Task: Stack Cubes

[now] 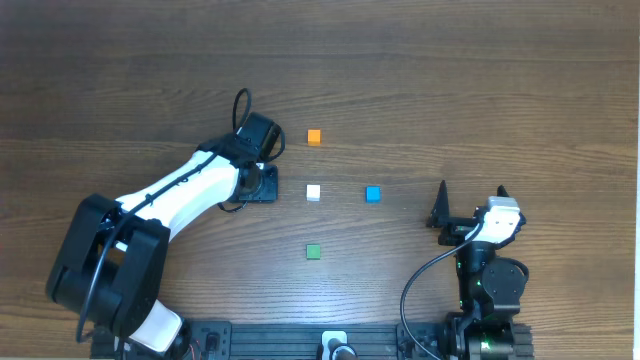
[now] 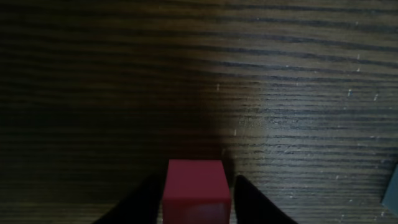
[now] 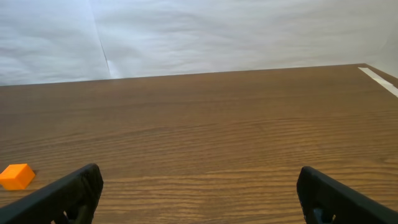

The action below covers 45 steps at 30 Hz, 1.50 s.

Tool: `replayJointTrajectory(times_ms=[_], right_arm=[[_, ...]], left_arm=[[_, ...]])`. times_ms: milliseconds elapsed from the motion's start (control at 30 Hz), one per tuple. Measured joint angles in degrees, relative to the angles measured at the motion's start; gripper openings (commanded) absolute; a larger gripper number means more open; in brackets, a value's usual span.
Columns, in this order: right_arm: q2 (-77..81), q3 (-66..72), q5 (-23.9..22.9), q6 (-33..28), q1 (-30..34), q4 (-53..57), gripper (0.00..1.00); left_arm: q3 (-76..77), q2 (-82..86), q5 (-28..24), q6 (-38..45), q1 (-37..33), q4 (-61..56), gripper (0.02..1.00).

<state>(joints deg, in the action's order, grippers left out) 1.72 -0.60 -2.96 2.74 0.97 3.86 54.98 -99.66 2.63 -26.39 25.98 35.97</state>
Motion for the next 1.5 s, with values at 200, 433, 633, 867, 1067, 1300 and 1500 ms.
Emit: replayJointTrajectory(times_ms=[200, 433, 633, 867, 1067, 1300, 1500], right_arm=[[-0.02, 0.02, 0.02, 0.02, 0.00, 0.00, 0.991], [-0.02, 0.02, 0.02, 0.02, 0.00, 0.00, 0.991], [-0.02, 0.02, 0.02, 0.04, 0.00, 0.00, 0.993], [-0.02, 0.02, 0.00, 0.02, 0.00, 0.00, 0.991], [0.00, 0.00, 0.00, 0.00, 0.00, 0.00, 0.991], [0.00, 0.00, 0.02, 0.04, 0.00, 0.00, 0.993], [-0.02, 0.00, 0.00, 0.04, 0.00, 0.00, 0.991]], left_arm=[[0.00, 0.00, 0.44, 0.09, 0.00, 0.00, 0.200], [0.09, 0.00, 0.61, -0.04, 0.00, -0.04, 0.038], [0.50, 0.00, 0.59, -3.13, 0.98, 0.59, 0.040], [10.12, 0.00, 0.61, -9.25, 6.47, 5.51, 0.038], [18.56, -0.48, 0.61, -12.72, 10.29, 9.97, 0.040], [21.33, -4.68, 0.52, -14.93, 13.92, 11.02, 0.038], [21.33, -7.04, 0.20, -15.43, 15.34, 11.19, 0.038]])
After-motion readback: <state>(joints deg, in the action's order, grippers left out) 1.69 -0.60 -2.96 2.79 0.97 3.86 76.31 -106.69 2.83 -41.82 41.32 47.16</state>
